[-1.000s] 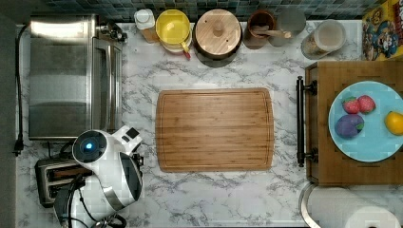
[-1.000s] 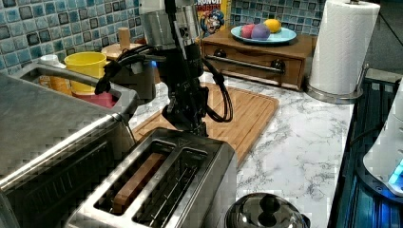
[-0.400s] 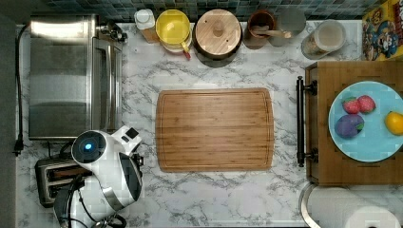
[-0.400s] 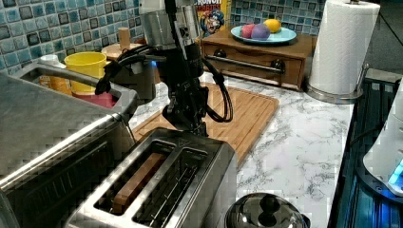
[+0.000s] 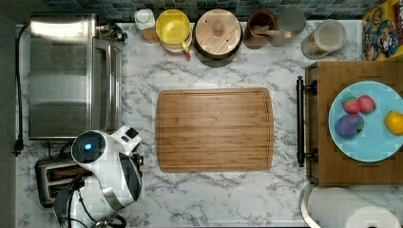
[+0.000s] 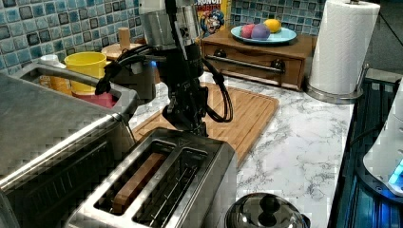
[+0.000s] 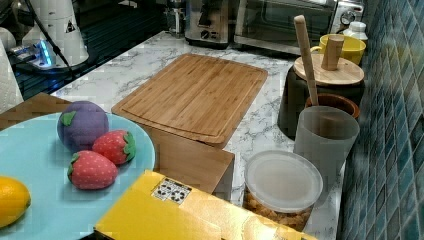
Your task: Turn on the toaster.
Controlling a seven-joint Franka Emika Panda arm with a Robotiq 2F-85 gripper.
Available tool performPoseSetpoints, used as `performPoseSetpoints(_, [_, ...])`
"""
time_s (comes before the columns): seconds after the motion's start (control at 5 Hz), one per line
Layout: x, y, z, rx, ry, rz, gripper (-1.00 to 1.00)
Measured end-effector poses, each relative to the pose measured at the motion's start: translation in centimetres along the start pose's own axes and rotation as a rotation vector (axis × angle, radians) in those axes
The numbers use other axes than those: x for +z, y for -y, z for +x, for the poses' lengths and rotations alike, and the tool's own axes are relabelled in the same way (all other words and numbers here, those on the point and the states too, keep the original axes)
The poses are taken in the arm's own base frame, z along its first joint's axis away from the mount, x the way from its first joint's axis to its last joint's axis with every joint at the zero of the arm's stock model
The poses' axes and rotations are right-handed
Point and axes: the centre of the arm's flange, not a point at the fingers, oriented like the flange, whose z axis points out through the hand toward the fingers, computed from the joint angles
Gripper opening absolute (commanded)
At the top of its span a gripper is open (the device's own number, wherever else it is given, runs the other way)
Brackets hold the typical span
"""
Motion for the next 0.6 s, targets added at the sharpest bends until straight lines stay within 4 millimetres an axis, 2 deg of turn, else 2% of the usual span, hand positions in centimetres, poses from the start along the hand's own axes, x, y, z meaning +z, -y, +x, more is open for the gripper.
performPoseSetpoints(0.6, [-0.01, 0.08, -0.02, -0.004, -0.003, -0.003, -1.00])
